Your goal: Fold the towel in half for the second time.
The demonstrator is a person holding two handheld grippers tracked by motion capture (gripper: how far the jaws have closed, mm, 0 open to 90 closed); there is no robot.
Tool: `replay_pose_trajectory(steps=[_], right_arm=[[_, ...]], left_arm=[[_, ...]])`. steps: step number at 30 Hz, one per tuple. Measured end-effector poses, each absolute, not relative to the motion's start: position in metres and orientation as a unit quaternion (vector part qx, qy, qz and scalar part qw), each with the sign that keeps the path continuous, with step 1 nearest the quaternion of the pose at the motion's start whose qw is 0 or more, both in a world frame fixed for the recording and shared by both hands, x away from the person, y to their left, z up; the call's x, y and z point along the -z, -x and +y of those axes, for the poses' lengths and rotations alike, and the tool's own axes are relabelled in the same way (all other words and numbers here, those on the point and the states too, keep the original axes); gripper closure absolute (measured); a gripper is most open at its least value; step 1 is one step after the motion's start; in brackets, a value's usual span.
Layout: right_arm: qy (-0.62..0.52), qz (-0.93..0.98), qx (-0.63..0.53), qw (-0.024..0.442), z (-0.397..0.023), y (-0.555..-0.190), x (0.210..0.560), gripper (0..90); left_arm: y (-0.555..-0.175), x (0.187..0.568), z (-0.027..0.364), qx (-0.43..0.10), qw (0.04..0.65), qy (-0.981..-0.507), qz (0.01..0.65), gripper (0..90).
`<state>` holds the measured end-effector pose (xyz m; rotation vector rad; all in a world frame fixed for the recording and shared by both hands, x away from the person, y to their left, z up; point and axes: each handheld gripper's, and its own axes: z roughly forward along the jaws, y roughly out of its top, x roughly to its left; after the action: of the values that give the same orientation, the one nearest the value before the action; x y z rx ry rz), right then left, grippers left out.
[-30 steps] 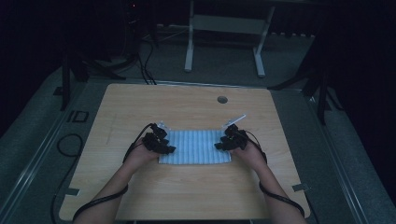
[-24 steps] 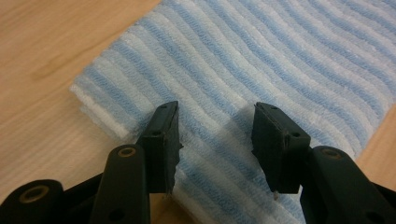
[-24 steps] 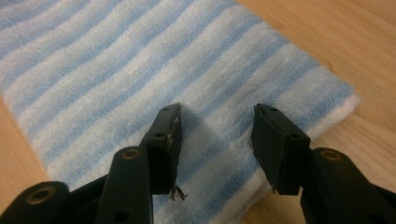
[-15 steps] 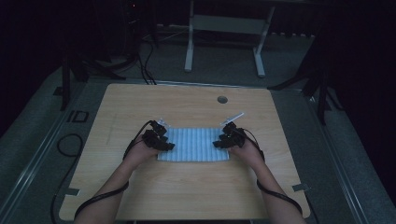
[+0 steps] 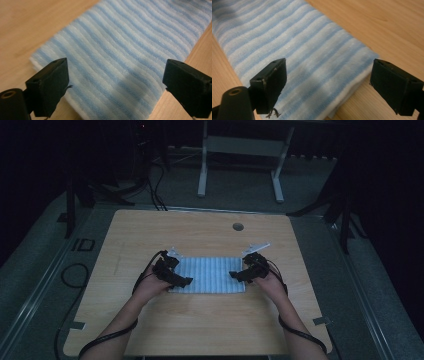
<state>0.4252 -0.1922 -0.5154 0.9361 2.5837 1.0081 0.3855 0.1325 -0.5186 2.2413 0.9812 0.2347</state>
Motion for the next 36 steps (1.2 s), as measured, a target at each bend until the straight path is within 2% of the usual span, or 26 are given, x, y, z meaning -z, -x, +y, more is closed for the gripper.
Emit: replay_pose_trajectory(steps=[2,3,9,36], right_arm=[[-0.322,0.875,-0.345,0.111,-0.197,-0.423,0.515,13.2],[-0.322,0.874,-0.347,0.111,-0.2,-0.421,0.515,12.8],[-0.332,0.864,-0.359,0.124,-0.221,-0.41,0.518,12.5],[-0.39,0.825,-0.378,0.158,-0.314,-0.361,0.535,11.9]], left_arm=[[-0.382,0.518,0.136,-0.095,0.354,-0.849,0.381,5.2],[-0.38,0.518,0.138,-0.098,0.36,-0.845,0.383,1.7],[-0.365,0.522,0.154,-0.113,0.367,-0.838,0.389,1.7],[-0.318,0.54,0.233,-0.112,0.383,-0.794,0.458,1.7]])
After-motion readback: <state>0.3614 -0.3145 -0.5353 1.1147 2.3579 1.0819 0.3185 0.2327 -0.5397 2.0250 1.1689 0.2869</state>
